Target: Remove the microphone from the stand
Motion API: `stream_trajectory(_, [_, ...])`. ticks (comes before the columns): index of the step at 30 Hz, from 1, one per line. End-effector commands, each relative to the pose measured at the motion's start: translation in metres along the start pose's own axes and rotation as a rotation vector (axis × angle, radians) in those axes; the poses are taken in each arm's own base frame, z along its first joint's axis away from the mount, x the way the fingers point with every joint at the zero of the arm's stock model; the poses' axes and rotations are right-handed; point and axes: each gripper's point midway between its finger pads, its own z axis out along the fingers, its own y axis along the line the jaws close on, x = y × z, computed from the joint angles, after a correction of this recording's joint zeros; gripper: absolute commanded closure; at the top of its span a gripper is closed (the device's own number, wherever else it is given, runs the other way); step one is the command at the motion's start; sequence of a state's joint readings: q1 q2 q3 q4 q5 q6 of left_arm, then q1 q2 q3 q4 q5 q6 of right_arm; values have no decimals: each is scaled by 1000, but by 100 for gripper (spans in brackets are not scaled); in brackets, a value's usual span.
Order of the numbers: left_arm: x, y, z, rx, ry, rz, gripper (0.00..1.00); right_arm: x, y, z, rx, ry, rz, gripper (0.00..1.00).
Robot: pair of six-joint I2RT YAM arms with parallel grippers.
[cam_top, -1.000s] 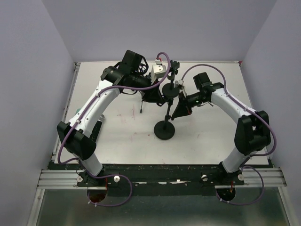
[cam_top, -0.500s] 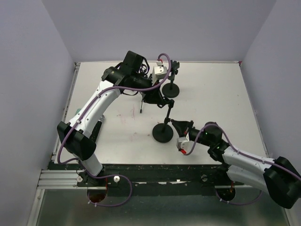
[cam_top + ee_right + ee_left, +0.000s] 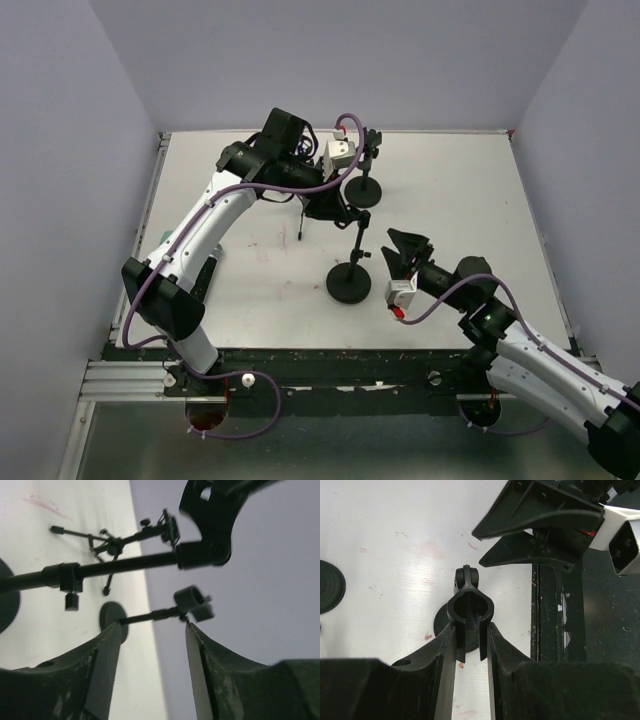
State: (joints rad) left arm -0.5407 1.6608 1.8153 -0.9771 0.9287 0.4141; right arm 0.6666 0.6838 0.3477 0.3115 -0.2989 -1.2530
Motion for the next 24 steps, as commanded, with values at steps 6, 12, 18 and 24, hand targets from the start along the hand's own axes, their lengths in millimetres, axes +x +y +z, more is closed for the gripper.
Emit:
stream_trajectory(6, [12,3,3,0,23,13,68,55,-19,-25,173,422,642,28])
stream_trajectory(12, [19,0,5,18,28,2,69,-35,-31,2,-236,107,785,29])
stream_trajectory(18, [12,4,6,16,17,11,68,-58,-29,21,-537,110,864,30])
stream_trajectory(24, [27,4,9,19,42,2,68,-58,-9,35,-687,79,870,32])
